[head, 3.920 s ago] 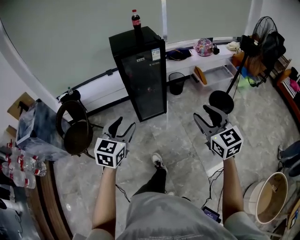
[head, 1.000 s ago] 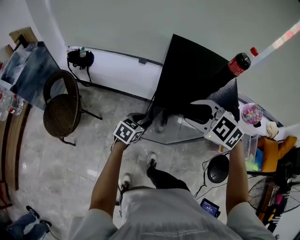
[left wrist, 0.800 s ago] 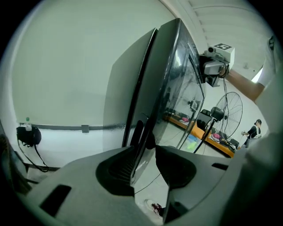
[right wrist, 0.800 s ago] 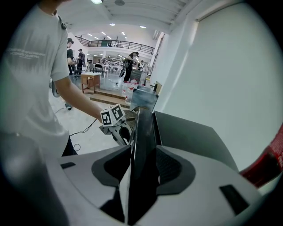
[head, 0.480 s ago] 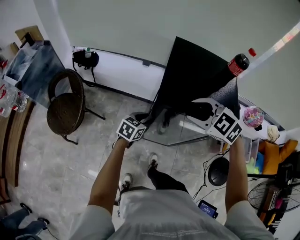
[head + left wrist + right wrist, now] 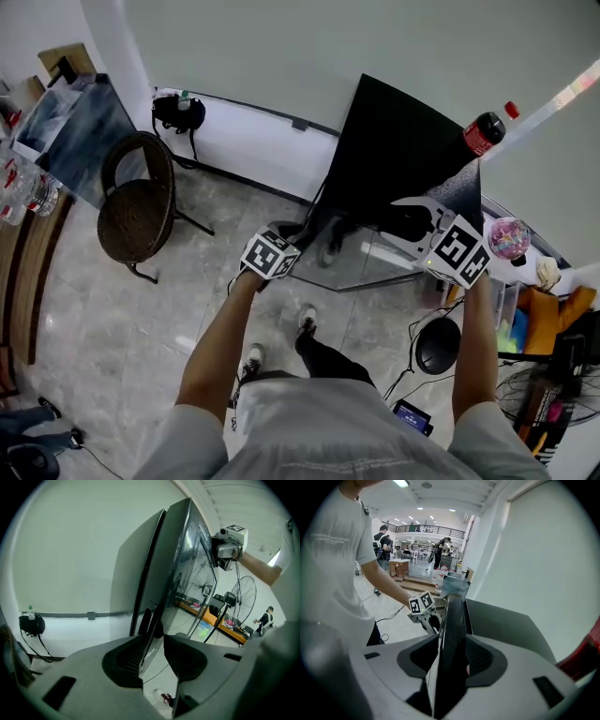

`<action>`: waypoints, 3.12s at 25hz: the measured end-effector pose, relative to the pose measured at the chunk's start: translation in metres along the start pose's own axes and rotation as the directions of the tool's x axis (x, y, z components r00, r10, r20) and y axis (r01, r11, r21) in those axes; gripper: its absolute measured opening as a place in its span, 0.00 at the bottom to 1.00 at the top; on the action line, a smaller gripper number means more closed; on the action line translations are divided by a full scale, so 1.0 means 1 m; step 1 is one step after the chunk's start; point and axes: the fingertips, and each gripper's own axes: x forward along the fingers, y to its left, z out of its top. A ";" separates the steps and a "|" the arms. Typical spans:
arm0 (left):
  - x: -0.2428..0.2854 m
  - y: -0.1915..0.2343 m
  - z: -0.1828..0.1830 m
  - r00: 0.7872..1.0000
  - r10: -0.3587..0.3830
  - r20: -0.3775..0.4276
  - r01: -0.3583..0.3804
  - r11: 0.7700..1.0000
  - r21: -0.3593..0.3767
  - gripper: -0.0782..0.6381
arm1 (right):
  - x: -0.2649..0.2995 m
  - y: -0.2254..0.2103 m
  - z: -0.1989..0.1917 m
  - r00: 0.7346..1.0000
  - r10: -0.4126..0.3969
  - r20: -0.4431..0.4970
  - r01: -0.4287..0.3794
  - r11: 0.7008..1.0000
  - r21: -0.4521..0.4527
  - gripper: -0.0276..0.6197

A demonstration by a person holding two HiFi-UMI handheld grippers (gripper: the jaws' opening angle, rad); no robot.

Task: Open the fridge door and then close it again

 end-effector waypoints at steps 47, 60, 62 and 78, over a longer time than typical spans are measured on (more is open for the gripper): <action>-0.069 -0.122 -0.083 0.961 0.268 0.068 -0.242 0.934 -0.263 0.27 | -0.037 0.110 0.003 0.941 0.321 0.105 -0.272 0.905 -0.328 0.34; -0.076 -0.186 -0.114 0.930 0.361 0.071 -0.315 0.881 -0.354 0.27 | -0.063 0.155 -0.011 0.899 0.425 0.106 -0.334 0.820 -0.464 0.34; -0.077 -0.197 -0.117 0.920 0.385 0.078 -0.332 0.868 -0.369 0.27 | -0.068 0.162 -0.015 0.904 0.412 0.116 -0.304 0.807 -0.506 0.35; -0.062 -0.325 -0.159 0.824 0.551 0.130 -0.424 0.753 -0.503 0.25 | -0.144 0.204 -0.051 0.899 0.231 0.373 -0.059 0.906 -0.418 0.49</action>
